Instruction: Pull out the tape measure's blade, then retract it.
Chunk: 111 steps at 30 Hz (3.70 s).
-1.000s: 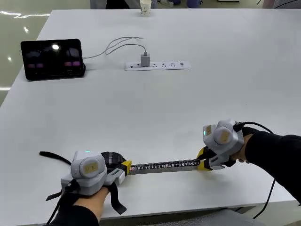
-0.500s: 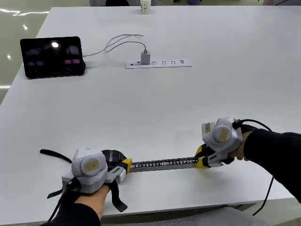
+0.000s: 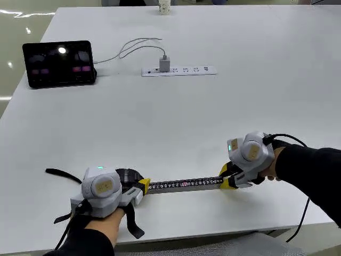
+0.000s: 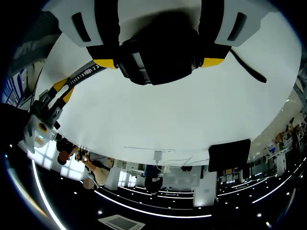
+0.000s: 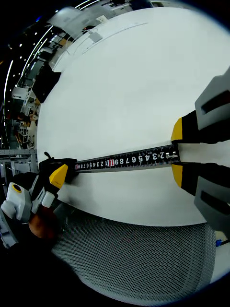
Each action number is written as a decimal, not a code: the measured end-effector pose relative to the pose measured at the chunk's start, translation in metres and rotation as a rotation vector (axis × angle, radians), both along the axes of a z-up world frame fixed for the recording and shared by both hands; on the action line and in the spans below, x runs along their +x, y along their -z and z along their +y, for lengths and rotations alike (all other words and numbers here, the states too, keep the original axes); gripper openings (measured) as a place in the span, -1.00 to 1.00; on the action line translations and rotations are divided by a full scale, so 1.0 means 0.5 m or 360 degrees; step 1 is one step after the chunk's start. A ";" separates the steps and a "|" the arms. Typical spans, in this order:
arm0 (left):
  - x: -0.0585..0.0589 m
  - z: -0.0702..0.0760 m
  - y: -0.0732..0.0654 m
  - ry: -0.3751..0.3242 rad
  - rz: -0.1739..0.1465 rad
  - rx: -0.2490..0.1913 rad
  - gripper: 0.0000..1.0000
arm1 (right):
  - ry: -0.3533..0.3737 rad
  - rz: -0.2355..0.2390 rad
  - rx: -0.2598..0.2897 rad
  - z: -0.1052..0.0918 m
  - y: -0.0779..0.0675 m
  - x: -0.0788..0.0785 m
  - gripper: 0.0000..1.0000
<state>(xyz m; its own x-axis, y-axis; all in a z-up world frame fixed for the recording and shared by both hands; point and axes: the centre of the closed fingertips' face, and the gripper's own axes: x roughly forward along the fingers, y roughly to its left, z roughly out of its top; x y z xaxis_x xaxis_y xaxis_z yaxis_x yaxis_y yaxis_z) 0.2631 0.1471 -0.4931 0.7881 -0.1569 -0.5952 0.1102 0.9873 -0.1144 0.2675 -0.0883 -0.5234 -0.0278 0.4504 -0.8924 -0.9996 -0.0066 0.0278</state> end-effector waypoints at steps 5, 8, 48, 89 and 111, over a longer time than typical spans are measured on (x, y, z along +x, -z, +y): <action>0.000 0.000 0.000 0.0000 -0.0003 0.0001 0.24 | -0.0019 -0.0004 -0.0004 0.003 0.001 0.000 -0.78; 0.000 0.000 0.000 0.0001 -0.0004 0.0001 0.24 | -0.0023 -0.0006 -0.0008 0.004 0.002 0.001 -0.78; 0.001 0.000 -0.001 0.0016 -0.0014 0.0006 0.24 | -0.0183 -0.0039 0.0016 0.024 0.000 -0.005 -0.77; 0.000 0.000 0.000 0.0017 -0.0014 0.0006 0.24 | -0.0109 -0.0021 0.0048 0.059 0.002 -0.006 -0.76; 0.001 -0.001 -0.001 0.0019 -0.0014 0.0005 0.24 | -0.0116 -0.0028 0.0072 0.078 0.003 -0.007 -0.77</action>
<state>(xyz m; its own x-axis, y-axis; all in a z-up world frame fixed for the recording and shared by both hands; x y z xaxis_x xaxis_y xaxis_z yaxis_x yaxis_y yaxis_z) 0.2635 0.1467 -0.4926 0.7916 -0.1644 -0.5885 0.1227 0.9863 -0.1105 0.2642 -0.0491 -0.5250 -0.0466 0.4876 -0.8718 -0.9967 -0.0802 0.0084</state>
